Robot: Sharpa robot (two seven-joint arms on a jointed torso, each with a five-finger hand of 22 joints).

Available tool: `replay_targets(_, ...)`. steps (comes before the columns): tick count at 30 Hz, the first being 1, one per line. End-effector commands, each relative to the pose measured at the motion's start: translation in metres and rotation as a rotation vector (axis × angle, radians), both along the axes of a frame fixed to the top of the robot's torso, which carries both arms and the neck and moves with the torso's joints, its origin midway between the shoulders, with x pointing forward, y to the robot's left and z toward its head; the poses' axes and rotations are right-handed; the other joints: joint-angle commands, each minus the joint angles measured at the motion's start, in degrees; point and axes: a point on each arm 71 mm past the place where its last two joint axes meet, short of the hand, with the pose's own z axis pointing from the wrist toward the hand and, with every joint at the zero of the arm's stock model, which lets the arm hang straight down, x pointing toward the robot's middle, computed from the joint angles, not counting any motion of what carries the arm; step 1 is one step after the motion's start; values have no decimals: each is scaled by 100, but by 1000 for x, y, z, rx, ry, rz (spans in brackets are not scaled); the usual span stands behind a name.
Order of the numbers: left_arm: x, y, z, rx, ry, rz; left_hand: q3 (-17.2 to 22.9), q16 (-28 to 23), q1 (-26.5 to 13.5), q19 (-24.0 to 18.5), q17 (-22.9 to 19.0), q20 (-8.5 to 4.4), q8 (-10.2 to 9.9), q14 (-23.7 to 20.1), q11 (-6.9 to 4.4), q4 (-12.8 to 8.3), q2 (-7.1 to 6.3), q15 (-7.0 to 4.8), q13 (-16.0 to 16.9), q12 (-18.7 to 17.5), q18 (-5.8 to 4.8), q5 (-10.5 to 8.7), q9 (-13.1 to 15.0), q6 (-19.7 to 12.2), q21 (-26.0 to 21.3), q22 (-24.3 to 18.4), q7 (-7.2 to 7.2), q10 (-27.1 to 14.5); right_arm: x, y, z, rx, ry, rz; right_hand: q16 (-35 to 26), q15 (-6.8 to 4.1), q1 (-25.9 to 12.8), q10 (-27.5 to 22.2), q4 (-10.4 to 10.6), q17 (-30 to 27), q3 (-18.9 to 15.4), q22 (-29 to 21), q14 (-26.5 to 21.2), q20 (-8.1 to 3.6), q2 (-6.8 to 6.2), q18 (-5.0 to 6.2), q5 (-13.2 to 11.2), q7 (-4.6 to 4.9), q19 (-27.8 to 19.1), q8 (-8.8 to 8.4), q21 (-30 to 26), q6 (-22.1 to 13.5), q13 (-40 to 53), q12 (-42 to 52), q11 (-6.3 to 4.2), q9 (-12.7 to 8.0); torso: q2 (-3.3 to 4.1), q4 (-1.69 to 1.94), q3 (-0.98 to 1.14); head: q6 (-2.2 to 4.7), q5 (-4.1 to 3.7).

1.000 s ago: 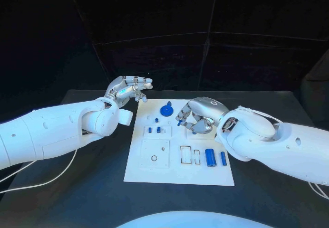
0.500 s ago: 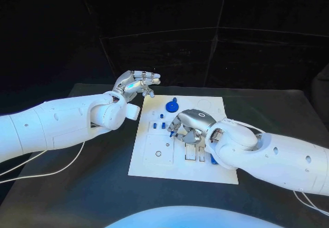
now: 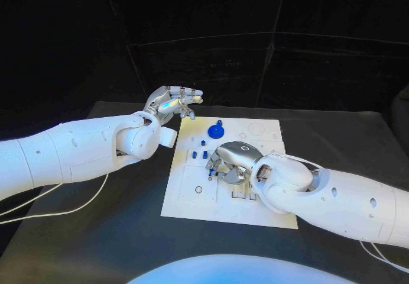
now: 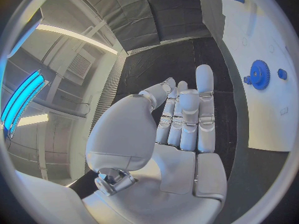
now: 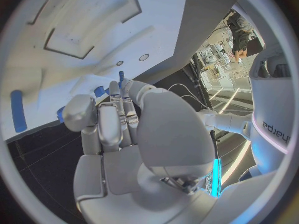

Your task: Assemble the parts on the task board

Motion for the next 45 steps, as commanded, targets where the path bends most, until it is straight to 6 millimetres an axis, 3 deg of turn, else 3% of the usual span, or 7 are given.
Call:
replay_targets(1, 0, -1, 1, -7, -2, -7, -24, -3, -22, -39, 8, 6, -21, -33, 12, -17, -27, 1, -6, 36, 32, 28, -8, -31, -14, -5, 28, -37, -2, 3, -1, -35, -9, 29, 15, -28, -64, 23, -20, -23, 31, -12, 211, 7, -14, -75, 25, 3, 25, -6, 18, 26, -4, -31, 11, 2, -4, -1, 1, -5, 18)
replay_targets(45, 2, 7, 1, -1, 0, 7, -23, 0, -19, -40, 4, 8, -21, -36, 13, -18, -20, 3, -6, 42, 32, 29, -7, -31, -17, -7, 29, -39, -6, 9, -15, -80, -3, 41, 2, -26, -76, 19, -45, -48, 40, -21, 204, 8, -13, -73, 29, 4, 17, -7, 13, 22, -4, -34, 11, 2, -5, -1, -4, -65, 58)
